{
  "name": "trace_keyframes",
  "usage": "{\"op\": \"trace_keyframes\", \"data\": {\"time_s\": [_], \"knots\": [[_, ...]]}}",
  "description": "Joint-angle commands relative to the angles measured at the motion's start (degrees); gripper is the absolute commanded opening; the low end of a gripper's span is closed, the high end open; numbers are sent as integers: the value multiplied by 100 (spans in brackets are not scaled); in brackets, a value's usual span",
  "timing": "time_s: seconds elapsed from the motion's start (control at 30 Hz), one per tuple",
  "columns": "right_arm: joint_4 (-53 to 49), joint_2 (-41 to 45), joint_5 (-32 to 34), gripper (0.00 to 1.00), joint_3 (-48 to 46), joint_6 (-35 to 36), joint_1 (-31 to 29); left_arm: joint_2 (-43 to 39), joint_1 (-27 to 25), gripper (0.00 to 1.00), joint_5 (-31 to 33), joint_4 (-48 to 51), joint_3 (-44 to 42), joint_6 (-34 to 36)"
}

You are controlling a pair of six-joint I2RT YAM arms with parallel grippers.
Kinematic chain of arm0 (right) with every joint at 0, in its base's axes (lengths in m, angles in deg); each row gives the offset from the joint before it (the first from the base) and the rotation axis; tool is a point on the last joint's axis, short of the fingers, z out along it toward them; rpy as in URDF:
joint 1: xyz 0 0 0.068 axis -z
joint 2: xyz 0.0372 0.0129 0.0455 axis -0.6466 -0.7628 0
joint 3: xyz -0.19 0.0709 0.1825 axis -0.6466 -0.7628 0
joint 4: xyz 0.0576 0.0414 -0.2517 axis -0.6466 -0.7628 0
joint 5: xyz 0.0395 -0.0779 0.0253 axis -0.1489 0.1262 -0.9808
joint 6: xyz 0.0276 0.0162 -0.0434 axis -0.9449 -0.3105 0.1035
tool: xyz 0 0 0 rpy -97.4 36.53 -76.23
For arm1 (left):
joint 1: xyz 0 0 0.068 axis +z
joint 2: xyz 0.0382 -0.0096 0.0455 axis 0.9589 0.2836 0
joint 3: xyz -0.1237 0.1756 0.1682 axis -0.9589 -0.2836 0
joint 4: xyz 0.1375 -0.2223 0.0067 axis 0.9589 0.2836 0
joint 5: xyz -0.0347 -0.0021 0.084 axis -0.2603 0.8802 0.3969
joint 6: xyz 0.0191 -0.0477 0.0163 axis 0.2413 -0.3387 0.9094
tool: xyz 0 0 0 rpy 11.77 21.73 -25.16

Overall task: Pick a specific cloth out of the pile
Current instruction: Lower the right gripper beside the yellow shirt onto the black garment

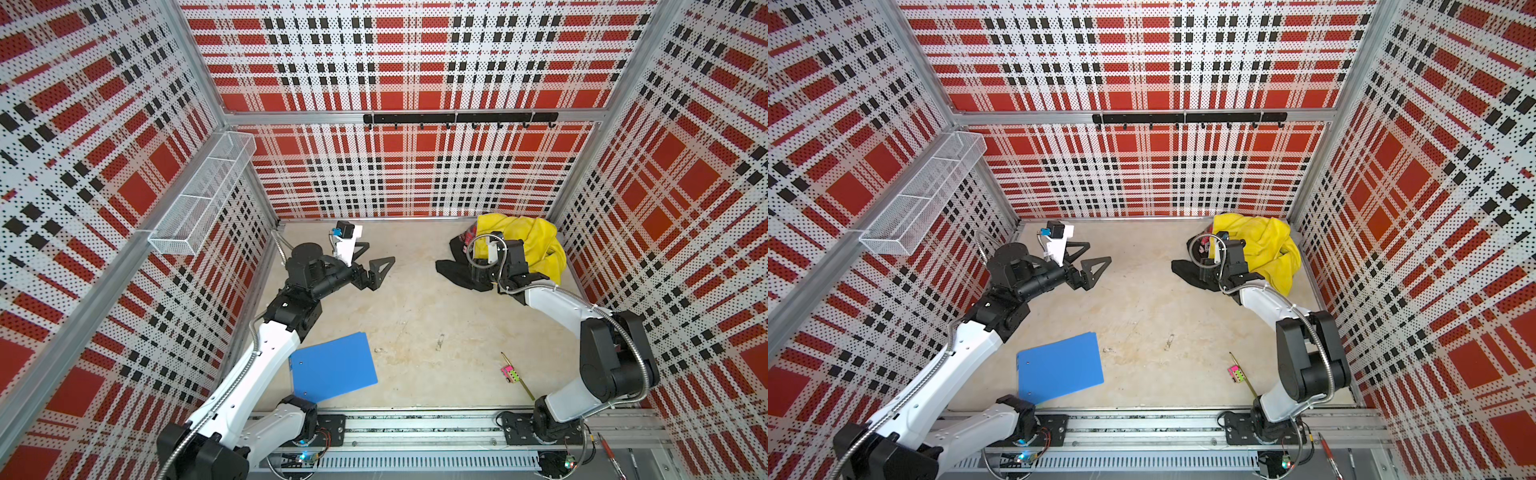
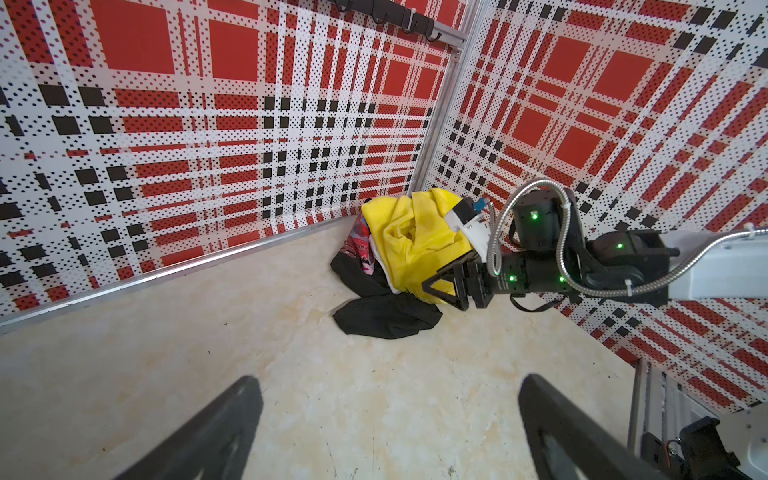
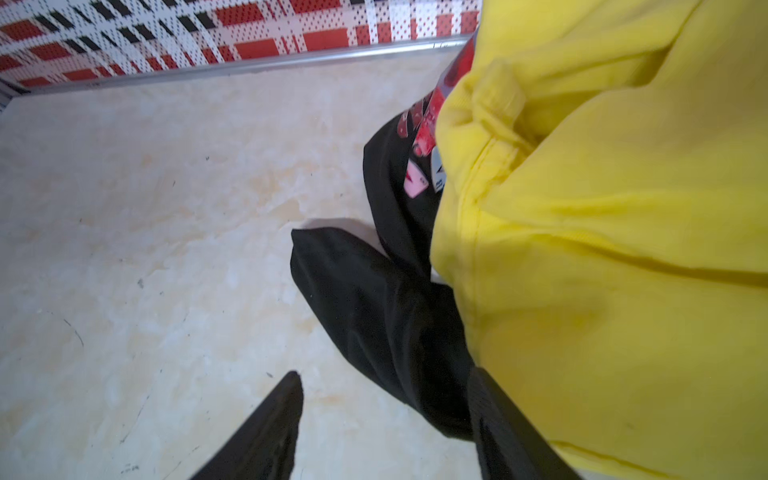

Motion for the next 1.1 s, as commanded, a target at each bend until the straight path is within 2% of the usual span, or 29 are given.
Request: {"op": "trace_keyframes", "data": {"time_s": [0.0,0.2,0.4,0.53,0.6,0.63,0.7,0.73,0.8,0.83,1.07], "knots": [[375,-120,-128,67,-99,59,-41,-1,-2,99,-159,-168,-3,-8],[484,-586,-105,63,-97,210,-41,42,-11,99,-909,-182,-2,212],[638,-886,0,59,-58,191,-41,51,-62,99,-991,-178,-40,313],[636,-993,14,49,-21,197,-41,82,-88,99,-983,-148,-29,330],[654,-981,-12,42,-26,197,-41,95,-99,99,-974,-141,-18,325],[654,-958,-26,35,-21,195,-41,95,-109,99,-968,-137,-20,323],[654,-908,-43,31,-36,182,-41,104,-110,99,-961,-128,-12,325],[654,-873,-57,32,-39,180,-41,104,-116,99,-959,-128,-12,324],[623,-867,-103,49,7,187,-41,105,-118,99,-944,-128,-10,329],[582,-877,-118,53,43,210,-41,112,-123,99,-937,-131,-3,315],[399,-1103,-96,51,215,243,-50,139,-134,99,-936,-122,15,287]]}}
